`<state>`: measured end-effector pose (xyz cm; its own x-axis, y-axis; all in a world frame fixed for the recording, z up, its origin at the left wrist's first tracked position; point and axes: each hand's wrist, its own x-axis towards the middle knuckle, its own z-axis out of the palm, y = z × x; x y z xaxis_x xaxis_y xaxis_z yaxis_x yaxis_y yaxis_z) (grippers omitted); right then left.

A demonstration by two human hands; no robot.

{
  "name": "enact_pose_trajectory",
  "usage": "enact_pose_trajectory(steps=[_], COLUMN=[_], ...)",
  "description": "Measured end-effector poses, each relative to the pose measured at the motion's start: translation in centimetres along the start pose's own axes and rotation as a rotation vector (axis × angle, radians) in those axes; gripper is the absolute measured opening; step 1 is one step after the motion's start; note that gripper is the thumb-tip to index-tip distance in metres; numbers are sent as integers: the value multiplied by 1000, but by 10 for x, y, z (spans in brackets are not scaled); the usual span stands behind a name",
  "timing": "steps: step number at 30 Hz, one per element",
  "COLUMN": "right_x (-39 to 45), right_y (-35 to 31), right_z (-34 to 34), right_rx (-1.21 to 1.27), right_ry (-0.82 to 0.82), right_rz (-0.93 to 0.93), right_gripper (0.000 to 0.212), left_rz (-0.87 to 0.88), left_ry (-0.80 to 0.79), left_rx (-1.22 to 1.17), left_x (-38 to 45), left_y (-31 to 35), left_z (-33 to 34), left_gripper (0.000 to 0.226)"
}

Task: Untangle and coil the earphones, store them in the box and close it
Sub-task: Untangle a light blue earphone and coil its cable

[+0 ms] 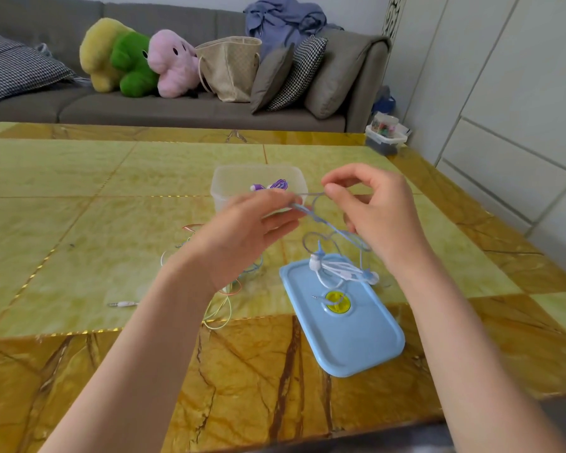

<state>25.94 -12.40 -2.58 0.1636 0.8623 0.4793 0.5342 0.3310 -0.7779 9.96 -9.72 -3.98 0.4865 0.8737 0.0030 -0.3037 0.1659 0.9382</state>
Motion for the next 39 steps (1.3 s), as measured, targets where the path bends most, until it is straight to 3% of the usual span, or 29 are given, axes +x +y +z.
enact_pose_trajectory(steps=[2, 5, 8, 11, 14, 16, 19, 21, 25, 29, 32, 33, 36, 39], right_x=[-1, -2, -3, 0, 5, 6, 6, 6, 6, 3, 3, 4, 2, -4], right_y=[-5, -4, 0, -1, 0, 1, 0, 1, 6, 11, 17, 18, 14, -6], right_z=[0, 0, 2, -5, -16, -17, -18, -22, -28, -25, -19, -18, -16, -12], right_rx=[11, -22, 117, 306, 752, 970, 1038, 999, 924, 647, 412, 243, -238, -223], right_ry=[-78, -174, -98, 79, 151, 138, 132, 134, 93, 167, 175, 134, -153, -404], right_rz=[-41, -28, 84, 219, 388, 448, 464, 451, 440, 405, 407, 404, 241, 37], right_gripper=[17, 16, 20, 19, 21, 23, 24, 22, 17, 11, 8, 10, 47, 45], left_rz=[-25, -2, 49, 107, 125, 95, 38, 23, 56, 38, 5, -9, -27, 12], left_ry=[6, 97, 123, 173, 280, 312, 384, 437, 526, 268, 101, 65, 33, 12], left_rx=[-211, -212, 66, 529, 772, 730, 446, 290, 439, 140, 88, 109, 335, 484], left_x=[1, 3, 2, 4, 7, 7, 4, 4, 6, 1, -1, -1, -4, -4], left_y=[4, 5, 2, -2, -9, -11, -4, 0, -2, 6, 14, 15, 13, 10], left_z=[3, 2, 2, -3, -8, -8, -8, -11, -16, -10, -6, -5, 5, 16], left_gripper=[10, 18, 17, 16, 20, 17, 22, 27, 29, 28, 27, 30, 39, 41])
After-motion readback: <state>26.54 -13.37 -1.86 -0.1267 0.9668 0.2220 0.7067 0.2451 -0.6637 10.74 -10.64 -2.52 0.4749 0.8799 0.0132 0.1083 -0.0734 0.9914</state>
